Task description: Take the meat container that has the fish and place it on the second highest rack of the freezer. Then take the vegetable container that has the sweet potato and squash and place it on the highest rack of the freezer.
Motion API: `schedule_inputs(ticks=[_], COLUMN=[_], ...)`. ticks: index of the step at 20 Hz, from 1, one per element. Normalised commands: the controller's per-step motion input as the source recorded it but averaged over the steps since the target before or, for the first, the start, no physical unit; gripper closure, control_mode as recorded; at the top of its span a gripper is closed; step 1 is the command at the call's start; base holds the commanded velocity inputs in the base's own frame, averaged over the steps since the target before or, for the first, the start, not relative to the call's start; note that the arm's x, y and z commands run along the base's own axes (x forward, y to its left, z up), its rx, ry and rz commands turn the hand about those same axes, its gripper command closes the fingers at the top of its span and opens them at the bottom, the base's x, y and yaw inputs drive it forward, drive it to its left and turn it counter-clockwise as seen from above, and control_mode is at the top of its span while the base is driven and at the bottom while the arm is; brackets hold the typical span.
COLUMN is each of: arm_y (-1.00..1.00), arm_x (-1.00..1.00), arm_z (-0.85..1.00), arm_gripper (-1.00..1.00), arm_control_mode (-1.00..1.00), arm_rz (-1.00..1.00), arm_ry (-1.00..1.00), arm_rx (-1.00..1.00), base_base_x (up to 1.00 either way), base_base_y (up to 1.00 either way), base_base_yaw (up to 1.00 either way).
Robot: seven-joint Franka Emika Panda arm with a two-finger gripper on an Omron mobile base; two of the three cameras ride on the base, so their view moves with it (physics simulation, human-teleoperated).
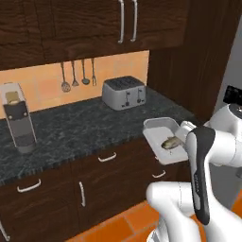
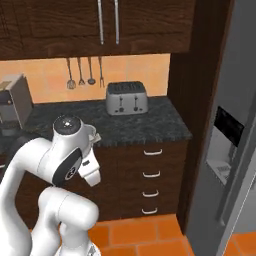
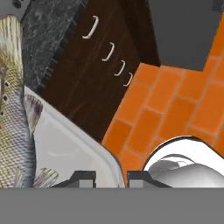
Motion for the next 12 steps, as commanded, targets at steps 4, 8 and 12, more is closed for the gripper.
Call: schedule_inputs(ticks=[4,8,12], arm_y=[0.0,0.0,0.0], arm_x=[0.0,0.0,0.0], arm_z=[0.0,0.0,0.0], arm_gripper=[1.0,1.0,1.0], arm_control_mode=[1.0,1.0,1.0], arm_rz=[0.0,0.0,0.0], arm_ry=[0.0,0.0,0.0], arm_rx=[0.0,0.0,0.0], base_base_x=[-0.98,-0.73,-0.09], base_base_y=[0.35,0.16,-0.13], base_base_yaw=[-0.87,-0.91,-0.98])
